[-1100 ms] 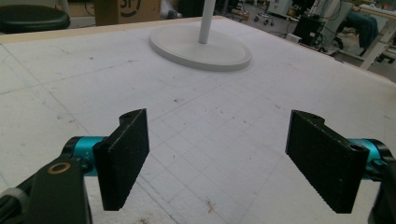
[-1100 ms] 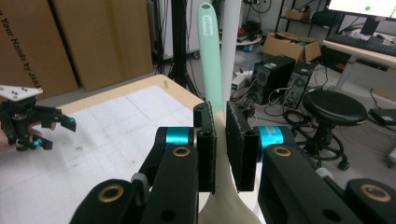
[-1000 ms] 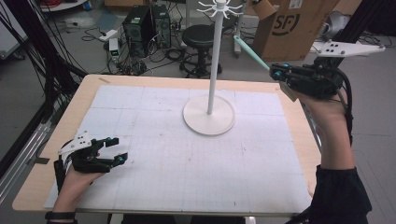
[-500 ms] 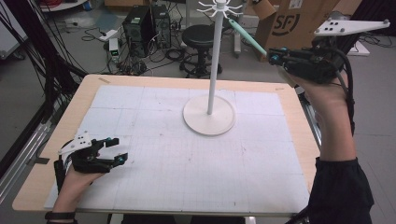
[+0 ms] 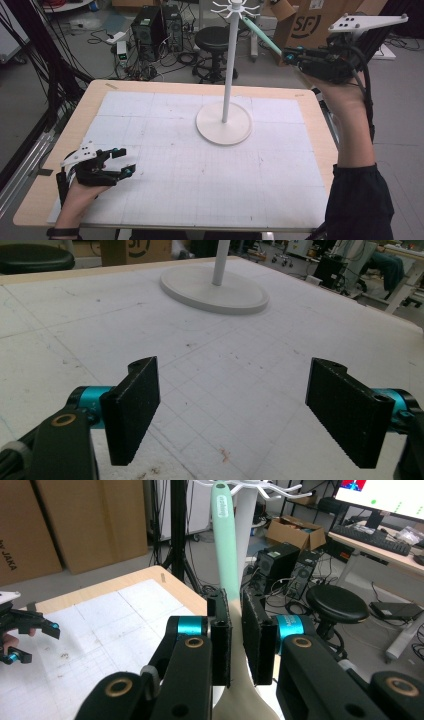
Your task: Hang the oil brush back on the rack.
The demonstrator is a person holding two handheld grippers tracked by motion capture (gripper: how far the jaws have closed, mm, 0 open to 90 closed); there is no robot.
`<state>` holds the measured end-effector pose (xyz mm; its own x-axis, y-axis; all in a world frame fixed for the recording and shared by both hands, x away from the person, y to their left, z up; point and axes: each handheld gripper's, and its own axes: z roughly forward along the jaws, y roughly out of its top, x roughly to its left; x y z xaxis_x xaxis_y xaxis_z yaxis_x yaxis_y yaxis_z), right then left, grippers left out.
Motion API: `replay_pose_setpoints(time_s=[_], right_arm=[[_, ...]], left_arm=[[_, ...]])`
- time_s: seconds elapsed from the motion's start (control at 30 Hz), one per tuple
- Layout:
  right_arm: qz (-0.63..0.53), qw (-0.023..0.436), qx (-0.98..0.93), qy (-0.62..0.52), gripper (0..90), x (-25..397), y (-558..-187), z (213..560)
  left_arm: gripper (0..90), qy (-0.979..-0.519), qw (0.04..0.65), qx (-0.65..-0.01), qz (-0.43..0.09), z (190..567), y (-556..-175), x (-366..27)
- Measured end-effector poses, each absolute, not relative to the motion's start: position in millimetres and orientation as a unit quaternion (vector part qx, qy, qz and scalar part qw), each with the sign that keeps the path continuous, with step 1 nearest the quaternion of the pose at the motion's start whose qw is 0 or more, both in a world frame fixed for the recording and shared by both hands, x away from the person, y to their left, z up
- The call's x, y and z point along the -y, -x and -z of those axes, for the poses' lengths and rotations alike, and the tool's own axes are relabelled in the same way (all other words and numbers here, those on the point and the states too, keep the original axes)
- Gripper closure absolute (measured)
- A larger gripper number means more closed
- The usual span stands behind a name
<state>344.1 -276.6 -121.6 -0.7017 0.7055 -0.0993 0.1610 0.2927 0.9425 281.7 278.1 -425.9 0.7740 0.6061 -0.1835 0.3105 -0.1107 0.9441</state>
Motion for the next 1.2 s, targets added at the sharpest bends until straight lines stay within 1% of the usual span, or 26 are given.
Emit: replay_pose_setpoints(time_s=[0.47,1.07,1.13,1.17,1.2], right_arm=[[-0.516,0.264,-0.76,-0.294,83.2,277.2,-349.5,124.4],[-0.503,0.254,-0.766,-0.308,82.8,272.1,-362.7,135.4],[-0.499,0.255,-0.769,-0.307,81.0,270.8,-363.2,136.4],[-0.497,0.257,-0.771,-0.306,78.9,269.6,-363.2,137.4],[-0.497,0.258,-0.77,-0.306,74.3,268.9,-362.9,138.2]], left_arm=[[22.3,-0.735,0.588,-0.313,-0.126,425.9,-281.1,-277.7],[22.3,-0.736,0.587,-0.313,-0.125,426.8,-280.1,-279.0],[22.3,-0.736,0.587,-0.313,-0.125,426.7,-280.1,-278.9],[22.3,-0.736,0.588,-0.313,-0.125,426.8,-280.2,-279.0],[22.3,-0.735,0.588,-0.313,-0.125,426.8,-280.3,-279.1]])
